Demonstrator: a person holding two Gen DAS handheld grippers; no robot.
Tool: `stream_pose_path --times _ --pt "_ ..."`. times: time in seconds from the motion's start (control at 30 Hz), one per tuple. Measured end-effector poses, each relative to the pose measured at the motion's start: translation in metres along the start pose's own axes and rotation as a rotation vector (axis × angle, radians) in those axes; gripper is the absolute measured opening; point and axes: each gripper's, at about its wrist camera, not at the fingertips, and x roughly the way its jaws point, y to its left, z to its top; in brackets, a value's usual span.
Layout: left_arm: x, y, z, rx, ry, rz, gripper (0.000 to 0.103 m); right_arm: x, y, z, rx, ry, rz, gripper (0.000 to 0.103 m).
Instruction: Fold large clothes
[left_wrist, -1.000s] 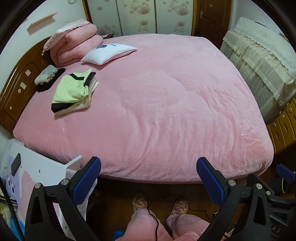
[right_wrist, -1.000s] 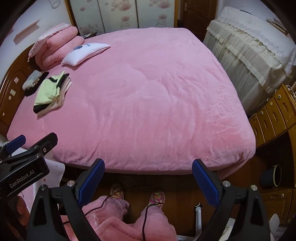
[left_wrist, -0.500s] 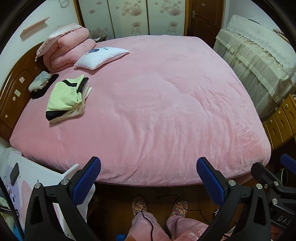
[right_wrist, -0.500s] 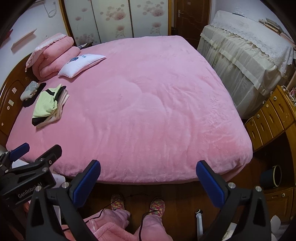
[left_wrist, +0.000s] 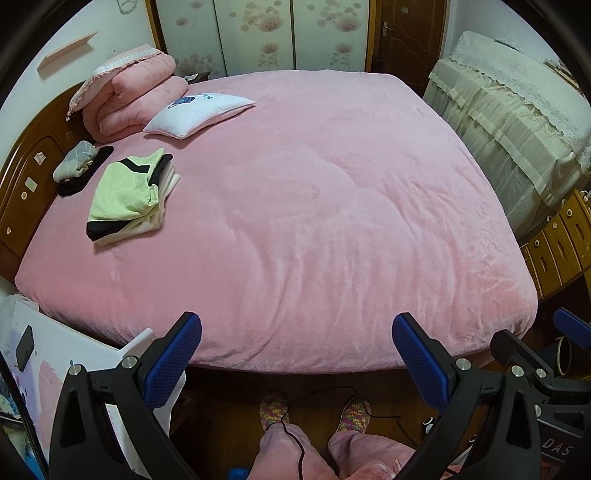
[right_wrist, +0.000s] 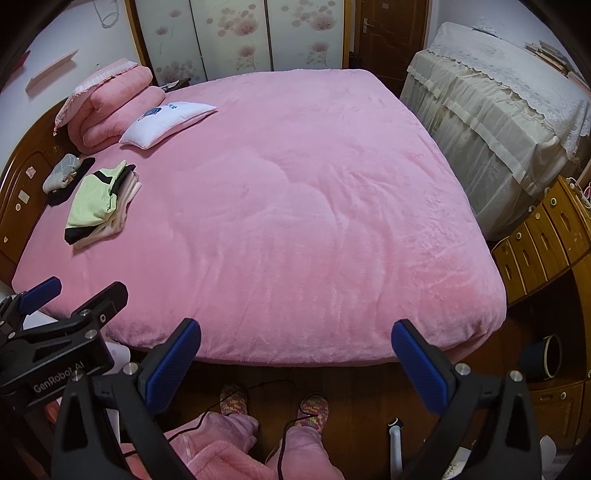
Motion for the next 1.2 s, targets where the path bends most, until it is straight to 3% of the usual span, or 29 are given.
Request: stream_pose_path --times 1.2 --pt "0.009 -0.022 0.000 0.028 0.018 0.007 0.102 0.016 -0.027 0.009 0.012 0.027 0.013 0.103"
